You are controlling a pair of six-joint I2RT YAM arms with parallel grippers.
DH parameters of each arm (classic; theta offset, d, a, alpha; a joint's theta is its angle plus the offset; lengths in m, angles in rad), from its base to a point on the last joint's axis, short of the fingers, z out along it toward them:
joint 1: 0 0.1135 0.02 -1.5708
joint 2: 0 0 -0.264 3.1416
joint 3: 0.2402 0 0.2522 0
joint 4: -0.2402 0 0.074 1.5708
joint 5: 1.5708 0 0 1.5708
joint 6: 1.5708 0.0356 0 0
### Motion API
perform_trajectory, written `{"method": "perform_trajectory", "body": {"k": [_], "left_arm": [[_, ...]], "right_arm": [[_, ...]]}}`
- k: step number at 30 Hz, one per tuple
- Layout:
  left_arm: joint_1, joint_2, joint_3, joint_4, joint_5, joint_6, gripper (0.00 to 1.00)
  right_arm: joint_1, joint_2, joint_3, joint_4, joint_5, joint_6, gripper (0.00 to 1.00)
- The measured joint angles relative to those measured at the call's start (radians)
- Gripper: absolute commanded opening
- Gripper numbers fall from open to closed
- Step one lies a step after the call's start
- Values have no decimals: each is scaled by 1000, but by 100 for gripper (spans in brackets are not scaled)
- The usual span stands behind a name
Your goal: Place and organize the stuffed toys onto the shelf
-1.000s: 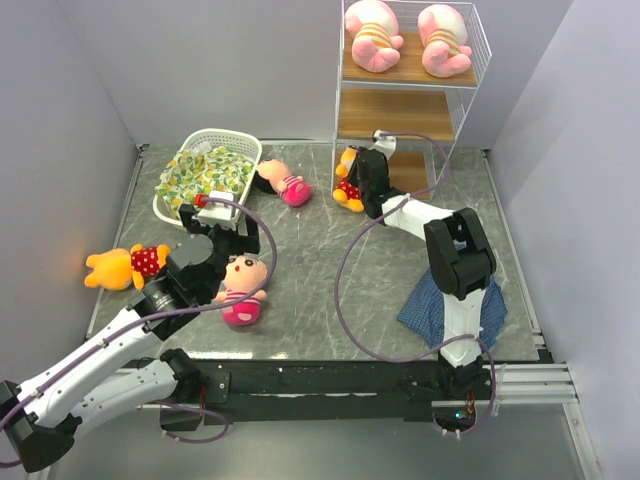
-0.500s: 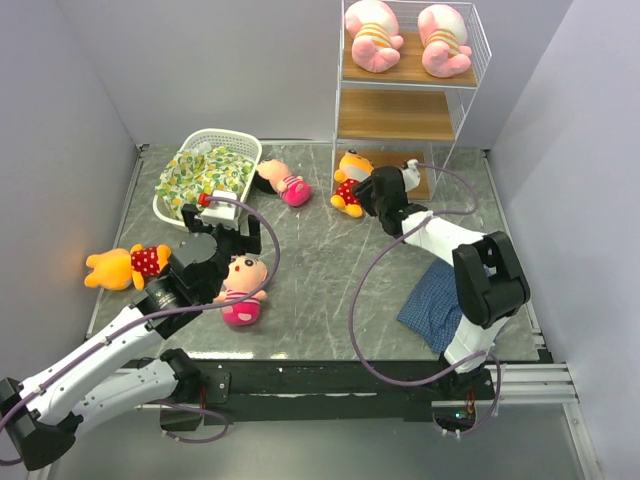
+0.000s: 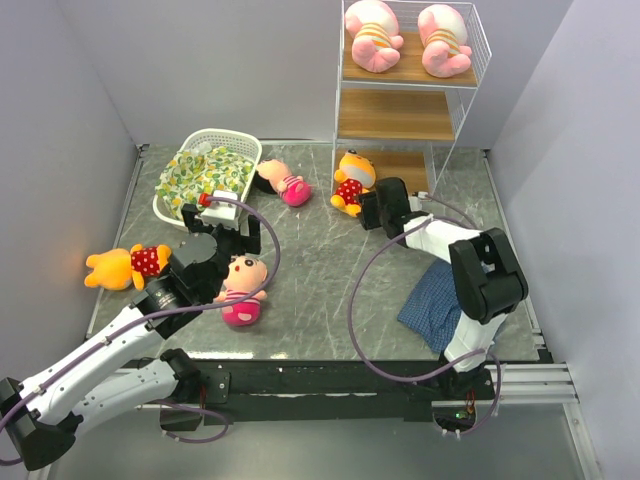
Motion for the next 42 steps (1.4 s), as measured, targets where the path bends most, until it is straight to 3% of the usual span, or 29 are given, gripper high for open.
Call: {"method": "perform_trajectory", "body": {"k": [12,20,23,25,28,42], "left_arm": [[0,1,0,0,0,7,96],[0,9,0,0,1,7,97],[0,14,0,-1,1,7,96],[0,17,0,0,2,7,97],[0,23,0,-1,2,7,96],[0,53,0,-1,2,7,96]], "right_arm": [[-8,89,0,5,-14,126,58],[-15,144,3,48,10,107,52],[-25,163,12,53,17,89,37],[-34,167,18,72,18,72,16],[-45,167,19,108,24,35,2],[-65,174,70,256,77,-172,0]]}}
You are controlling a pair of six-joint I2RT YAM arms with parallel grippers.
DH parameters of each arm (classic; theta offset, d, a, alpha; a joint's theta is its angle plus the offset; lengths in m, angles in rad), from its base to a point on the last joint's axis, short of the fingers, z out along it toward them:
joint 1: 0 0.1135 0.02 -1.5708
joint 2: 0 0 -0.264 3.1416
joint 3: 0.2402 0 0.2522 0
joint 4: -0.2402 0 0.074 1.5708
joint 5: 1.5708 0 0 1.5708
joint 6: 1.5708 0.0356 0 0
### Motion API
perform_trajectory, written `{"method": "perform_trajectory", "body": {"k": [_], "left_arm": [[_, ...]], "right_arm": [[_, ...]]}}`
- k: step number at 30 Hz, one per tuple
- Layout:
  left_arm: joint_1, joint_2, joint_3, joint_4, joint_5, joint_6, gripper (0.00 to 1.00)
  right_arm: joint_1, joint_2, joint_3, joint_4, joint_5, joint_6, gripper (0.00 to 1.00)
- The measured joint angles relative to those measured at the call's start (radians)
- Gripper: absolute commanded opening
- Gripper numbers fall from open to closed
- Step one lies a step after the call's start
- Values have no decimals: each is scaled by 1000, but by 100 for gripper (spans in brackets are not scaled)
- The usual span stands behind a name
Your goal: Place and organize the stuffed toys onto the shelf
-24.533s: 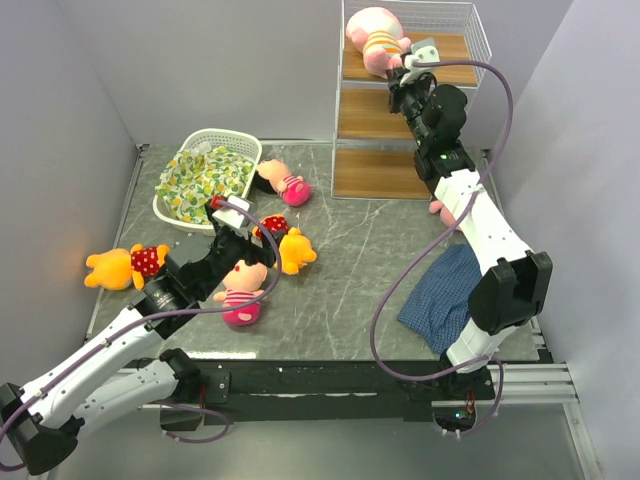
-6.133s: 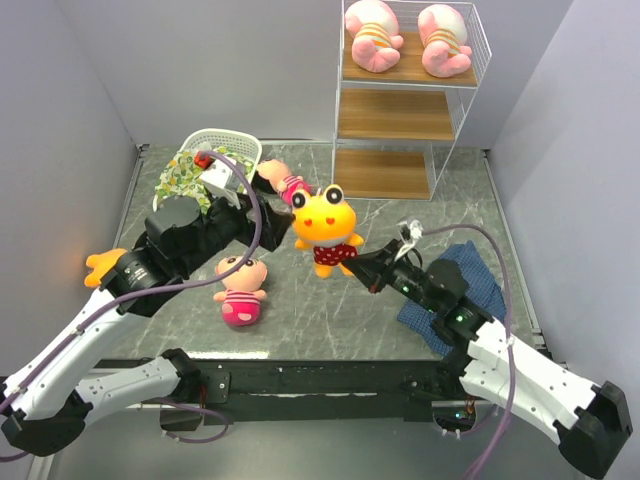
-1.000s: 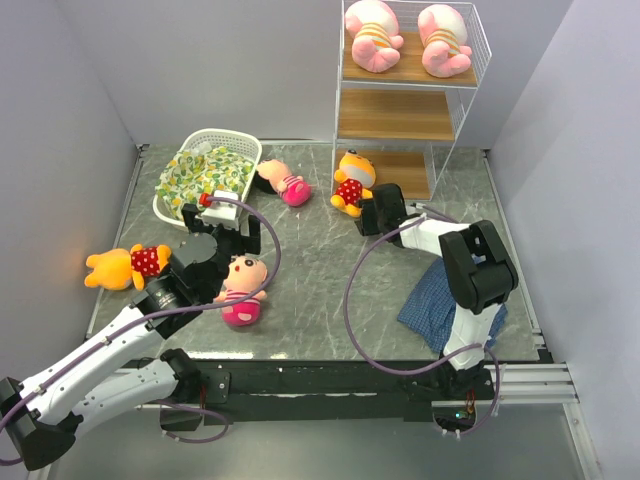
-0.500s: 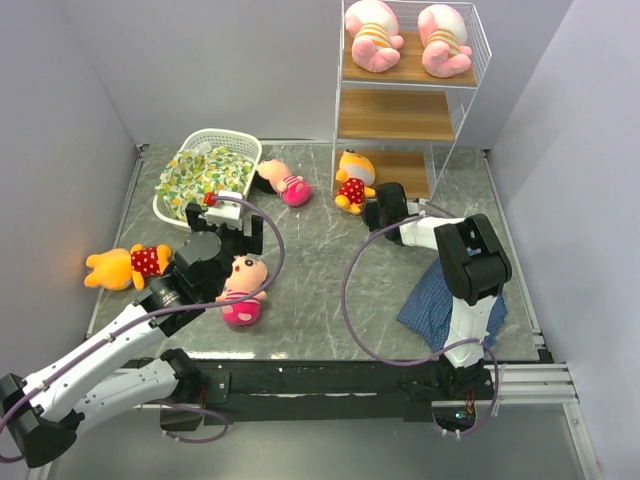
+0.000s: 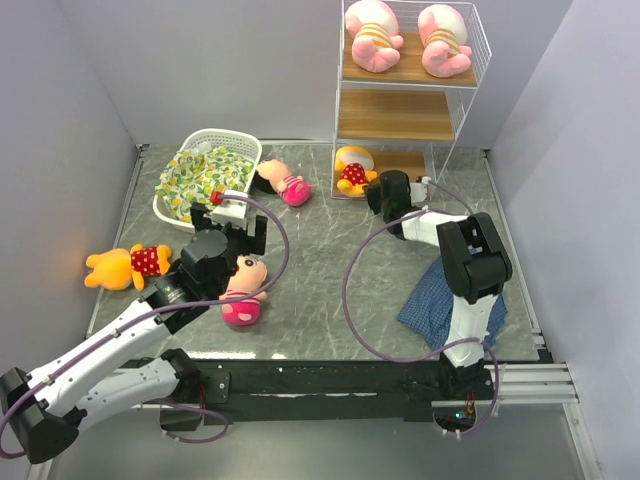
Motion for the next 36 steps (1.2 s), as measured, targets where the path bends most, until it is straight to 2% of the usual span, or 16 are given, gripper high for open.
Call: {"method": "perform_trajectory", "body": {"k": [9,11,13,14,17,21,30,36], "left_arm": [[0,8,0,0,0,0,97],[0,11,0,1,0,0,96],[0,13,0,0,0,0,96],[0,14,0,0,0,0,96],[0,14,0,1,0,0,96],[0,19,0,0,-1,0,96],[0,26,0,-3,-24,-9,96],[0,100,75,-154,-58,-161,97]], "right_arm": [[-5,93,106,17,23,-34,0],[-6,107,117,18,26,-41,6],[-8,119,126,17,27,-51,16],[-9,122,129,17,28,-55,25],[-11,124,132,21,32,-77,37],[-16,123,131,36,26,-102,46],[-24,-4,4,85,-33,-155,52],[-23,-154,-162,128,-126,-197,51]]}}
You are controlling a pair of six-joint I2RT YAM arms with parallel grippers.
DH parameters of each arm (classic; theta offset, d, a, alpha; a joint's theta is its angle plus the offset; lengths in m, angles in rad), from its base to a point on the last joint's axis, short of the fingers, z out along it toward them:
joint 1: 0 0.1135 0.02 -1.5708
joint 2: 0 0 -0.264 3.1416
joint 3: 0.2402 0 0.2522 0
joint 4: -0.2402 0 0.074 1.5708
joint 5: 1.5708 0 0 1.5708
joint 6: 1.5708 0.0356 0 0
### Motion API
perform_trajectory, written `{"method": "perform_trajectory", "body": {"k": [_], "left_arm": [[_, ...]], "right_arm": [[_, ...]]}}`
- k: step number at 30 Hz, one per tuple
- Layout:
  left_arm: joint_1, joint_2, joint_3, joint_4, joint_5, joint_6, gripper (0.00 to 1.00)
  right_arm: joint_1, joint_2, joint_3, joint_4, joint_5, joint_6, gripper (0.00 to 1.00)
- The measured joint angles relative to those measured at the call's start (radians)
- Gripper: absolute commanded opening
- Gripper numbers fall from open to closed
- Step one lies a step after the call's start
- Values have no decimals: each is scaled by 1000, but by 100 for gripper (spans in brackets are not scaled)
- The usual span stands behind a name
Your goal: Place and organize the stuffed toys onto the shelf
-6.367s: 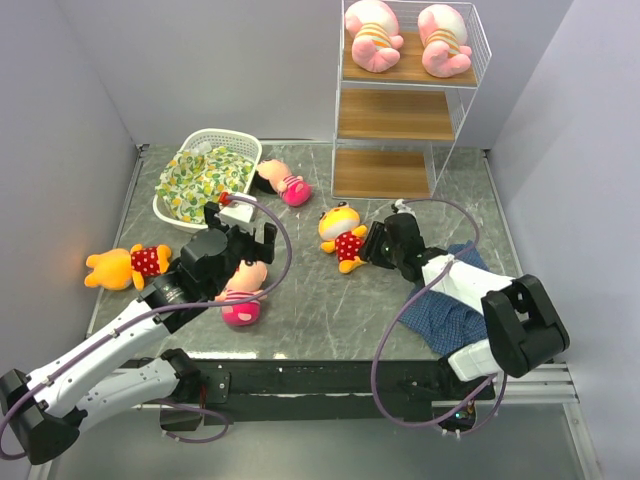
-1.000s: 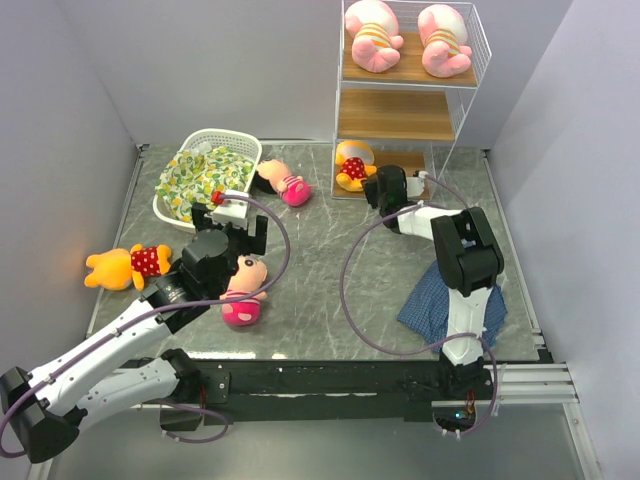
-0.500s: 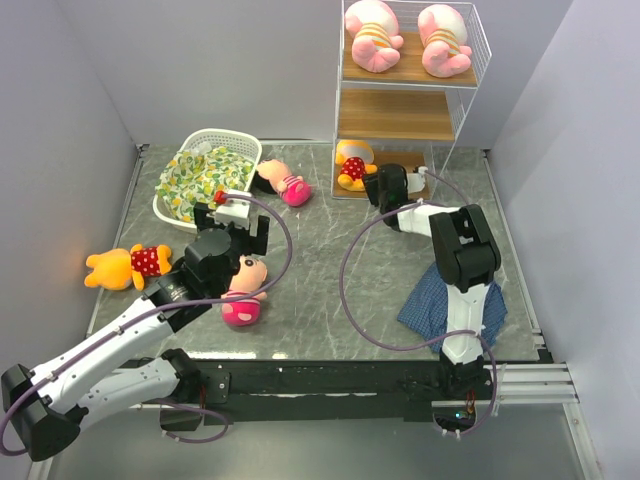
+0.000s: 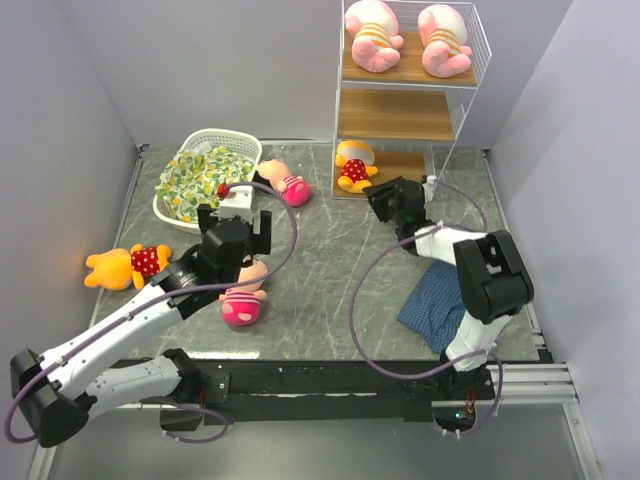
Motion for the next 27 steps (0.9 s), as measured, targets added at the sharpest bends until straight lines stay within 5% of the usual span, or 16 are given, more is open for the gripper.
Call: {"method": "perform_trajectory", "body": {"k": [11,21,24,27], "left_arm": [[6,194,56,-419,25,-393,98],[251,178,-50,-412,255,-479,94],[280,191,-83,-411,305,-478,78],[279,228,-83,-369,358,-474,47]], "right_arm": [[3,-241,-285,43,-183,-129,52],[78,-282,-368,86,-324,-183,52],[103,-295,-398,90,-351,-199,52],[121,-311,-406,90,-368,-208,52]]}}
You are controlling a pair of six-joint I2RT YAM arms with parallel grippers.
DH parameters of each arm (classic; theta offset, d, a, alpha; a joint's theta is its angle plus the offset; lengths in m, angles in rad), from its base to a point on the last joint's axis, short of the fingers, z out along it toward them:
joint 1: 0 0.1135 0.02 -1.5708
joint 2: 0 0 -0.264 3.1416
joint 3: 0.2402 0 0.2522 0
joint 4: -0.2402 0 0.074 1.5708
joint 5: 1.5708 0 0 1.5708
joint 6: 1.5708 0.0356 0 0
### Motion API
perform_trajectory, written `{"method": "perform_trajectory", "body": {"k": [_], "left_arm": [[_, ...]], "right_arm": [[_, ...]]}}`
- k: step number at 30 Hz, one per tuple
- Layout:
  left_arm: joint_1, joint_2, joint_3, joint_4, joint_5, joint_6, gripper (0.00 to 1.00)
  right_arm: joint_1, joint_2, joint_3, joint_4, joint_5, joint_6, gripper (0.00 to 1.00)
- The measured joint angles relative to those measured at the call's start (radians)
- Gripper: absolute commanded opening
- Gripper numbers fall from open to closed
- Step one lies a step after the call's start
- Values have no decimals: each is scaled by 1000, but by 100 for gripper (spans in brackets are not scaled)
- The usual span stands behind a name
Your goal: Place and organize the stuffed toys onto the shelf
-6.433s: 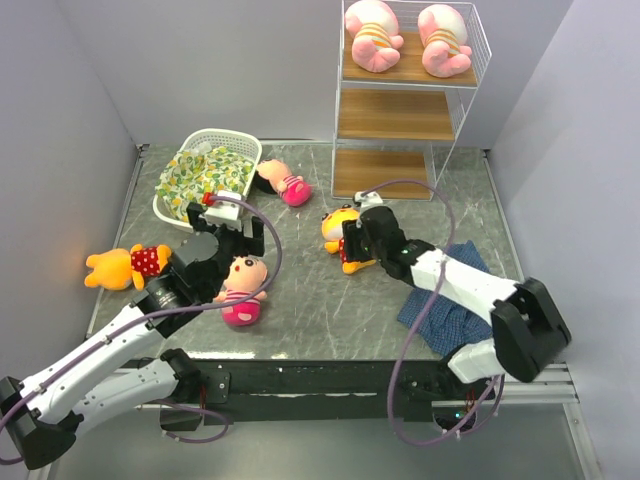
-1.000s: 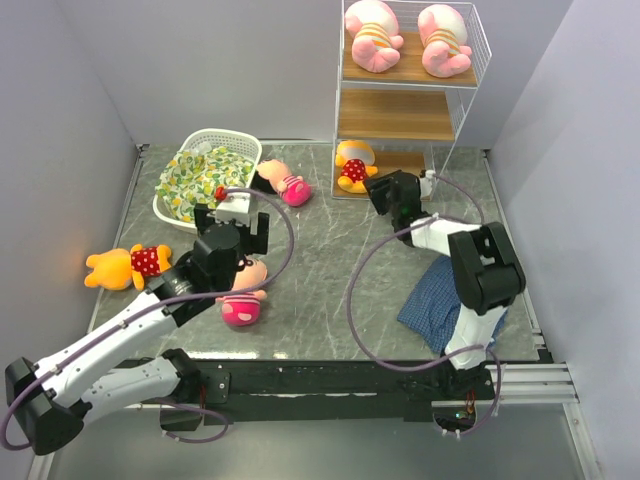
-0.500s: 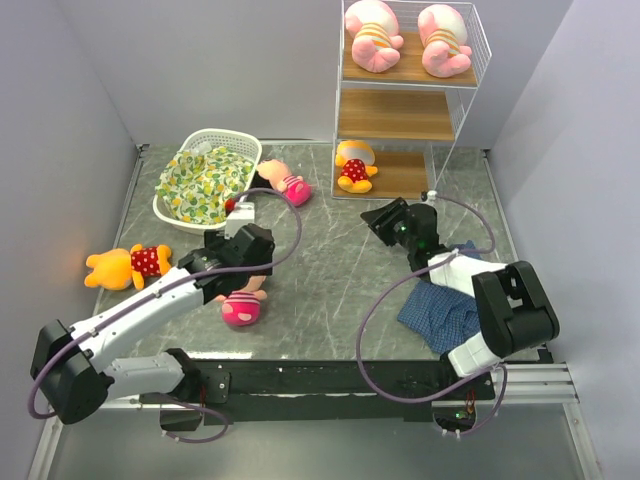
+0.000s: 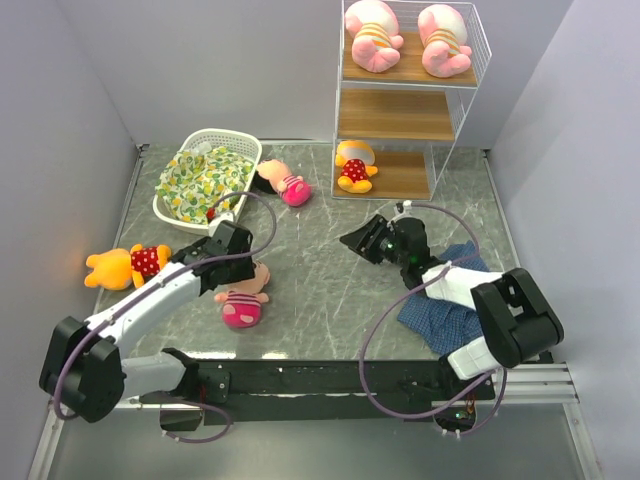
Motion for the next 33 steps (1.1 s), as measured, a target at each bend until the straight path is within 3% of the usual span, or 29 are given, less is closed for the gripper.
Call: {"method": "perform_trajectory", "body": {"k": [2,3,6,9,16,22,23,30,33], "left_arm": [[0,29,0,34,33,5,33],[0,43,0,48,45,3,21],[1,87,1,92,92,7,6],[1,110,13,119,140,6,1],[1,138,41,227,267,-69,1],[1,246,88,337,342,-179,2],[1,267,97,349,350,-194,4],[1,313,123,389,363,-261,74],[1,315,152,380,362,-262,88]], "right_arm": [[13,-21,0,0,-5,-2,53],[26,-35,0,1,-6,-3,53],[77,-80,-3,8,-8,-4,54],[142,-119,-19,24,-9,-3,54],[277,-228,-71,-20,46,-13,56],[299,-332,-88,-79,147,-48,57],[298,-343,-96,-84,159,-51,57],[320,-350,-143,-130,212,-17,56],[344,-325,-161,-110,216,19,56]]}}
